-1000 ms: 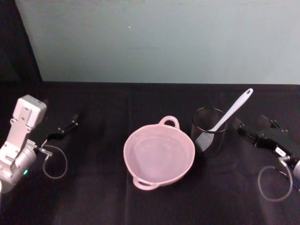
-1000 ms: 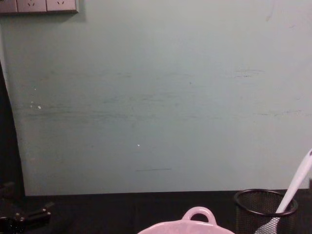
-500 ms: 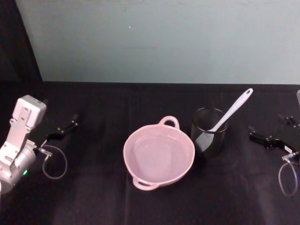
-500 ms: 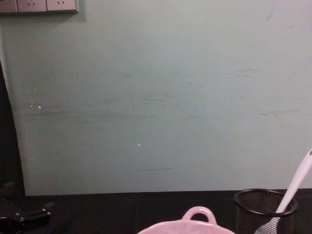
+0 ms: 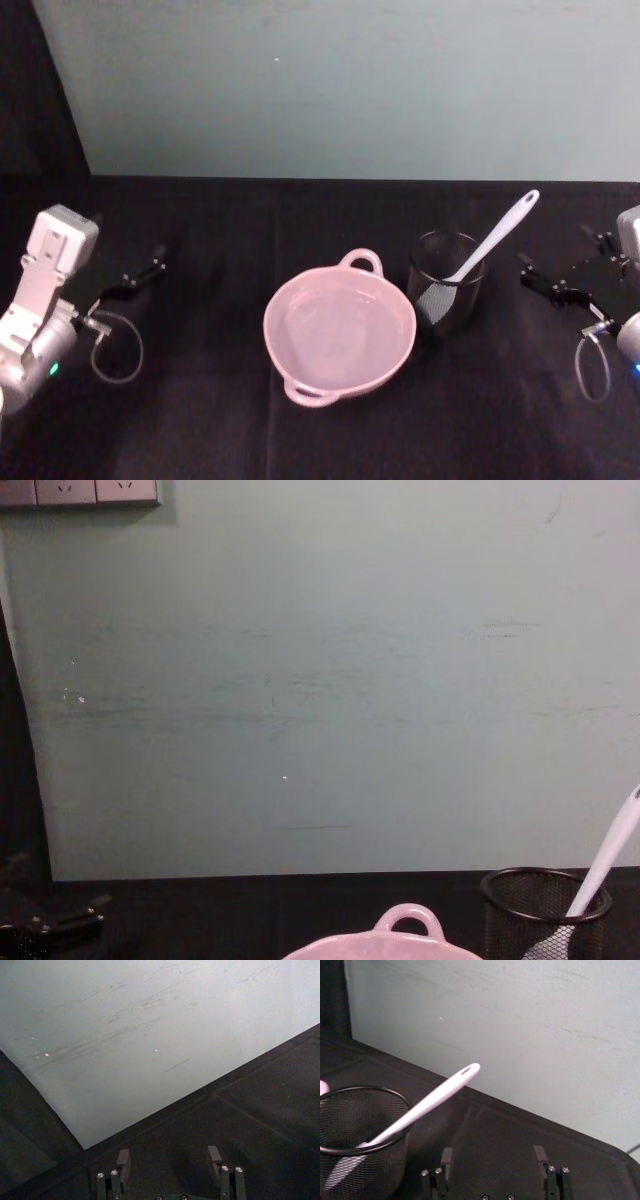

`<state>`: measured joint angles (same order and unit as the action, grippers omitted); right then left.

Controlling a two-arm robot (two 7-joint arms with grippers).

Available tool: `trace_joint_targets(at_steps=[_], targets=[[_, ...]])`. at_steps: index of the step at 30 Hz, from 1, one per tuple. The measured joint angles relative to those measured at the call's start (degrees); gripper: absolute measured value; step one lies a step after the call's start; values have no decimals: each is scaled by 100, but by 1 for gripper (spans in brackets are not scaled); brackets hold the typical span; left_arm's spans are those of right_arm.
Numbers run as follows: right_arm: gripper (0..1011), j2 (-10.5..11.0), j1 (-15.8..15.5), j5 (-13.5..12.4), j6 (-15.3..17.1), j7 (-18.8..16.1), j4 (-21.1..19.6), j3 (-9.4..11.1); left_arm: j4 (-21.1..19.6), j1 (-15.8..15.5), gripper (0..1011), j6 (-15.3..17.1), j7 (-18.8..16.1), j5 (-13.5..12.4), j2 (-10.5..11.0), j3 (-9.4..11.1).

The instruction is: Use the one hand to pick up the spoon and stir the clear water in the bowl.

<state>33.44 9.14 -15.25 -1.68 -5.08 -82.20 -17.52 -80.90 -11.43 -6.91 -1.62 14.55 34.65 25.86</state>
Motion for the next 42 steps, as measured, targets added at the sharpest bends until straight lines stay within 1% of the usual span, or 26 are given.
trace_joint_targets(at_steps=[1, 2, 3, 5, 10, 42], targets=[[1002, -45, 15, 49, -153, -31, 105, -15, 0, 0, 1005, 0, 0, 0, 0, 0], [1002, -45, 15, 49, -153, -31, 105, -15, 0, 0, 1005, 0, 0, 0, 0, 0], [1003, -87, 26, 85, -262, -60, 187, -25, 0, 0, 1005, 0, 0, 0, 0, 0], [1003, -135, 28, 120, -349, -85, 253, -21, 0, 0, 1005, 0, 0, 0, 0, 0], [1003, -180, 14, 183, -286, -58, 246, 42, 0, 0, 1005, 0, 0, 0, 0, 0], [1003, -164, 12, 147, -292, -58, 239, 30, 0, 0, 1005, 0, 0, 0, 0, 0]])
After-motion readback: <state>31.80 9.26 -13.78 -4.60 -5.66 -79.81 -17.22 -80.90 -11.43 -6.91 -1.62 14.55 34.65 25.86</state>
